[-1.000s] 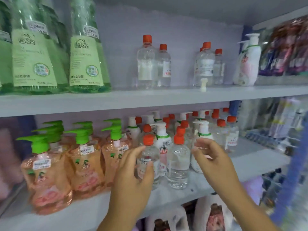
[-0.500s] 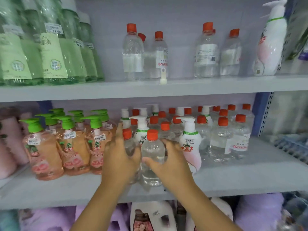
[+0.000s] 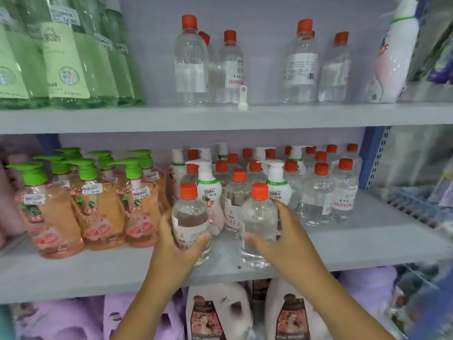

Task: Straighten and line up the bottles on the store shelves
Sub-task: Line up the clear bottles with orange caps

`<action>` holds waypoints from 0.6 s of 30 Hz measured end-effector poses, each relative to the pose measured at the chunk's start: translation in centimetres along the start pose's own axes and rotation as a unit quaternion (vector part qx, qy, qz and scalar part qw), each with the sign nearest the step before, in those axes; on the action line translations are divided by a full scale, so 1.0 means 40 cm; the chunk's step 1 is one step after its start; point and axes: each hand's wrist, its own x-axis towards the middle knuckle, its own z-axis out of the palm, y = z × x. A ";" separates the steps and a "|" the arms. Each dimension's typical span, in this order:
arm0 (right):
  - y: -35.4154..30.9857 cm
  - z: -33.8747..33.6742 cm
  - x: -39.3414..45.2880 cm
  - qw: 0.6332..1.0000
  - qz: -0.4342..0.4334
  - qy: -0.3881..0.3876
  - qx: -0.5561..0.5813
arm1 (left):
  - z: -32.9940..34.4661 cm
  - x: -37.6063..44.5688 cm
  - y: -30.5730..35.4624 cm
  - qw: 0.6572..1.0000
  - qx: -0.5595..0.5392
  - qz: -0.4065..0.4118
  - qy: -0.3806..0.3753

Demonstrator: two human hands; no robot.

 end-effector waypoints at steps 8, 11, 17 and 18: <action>-0.010 -0.005 -0.035 0.997 0.033 0.026 0.061 | -0.004 -0.023 0.037 0.999 -0.038 -0.006 0.011; -0.038 -0.072 -0.084 0.998 0.025 0.027 0.059 | -0.028 -0.104 0.108 0.998 -0.056 0.024 0.034; -0.114 -0.300 -0.123 0.988 -0.062 -0.085 0.114 | -0.121 -0.113 0.275 0.991 -0.084 0.099 0.009; -0.125 -0.340 -0.102 0.984 -0.078 -0.063 0.145 | -0.120 -0.104 0.310 0.987 -0.107 0.115 0.019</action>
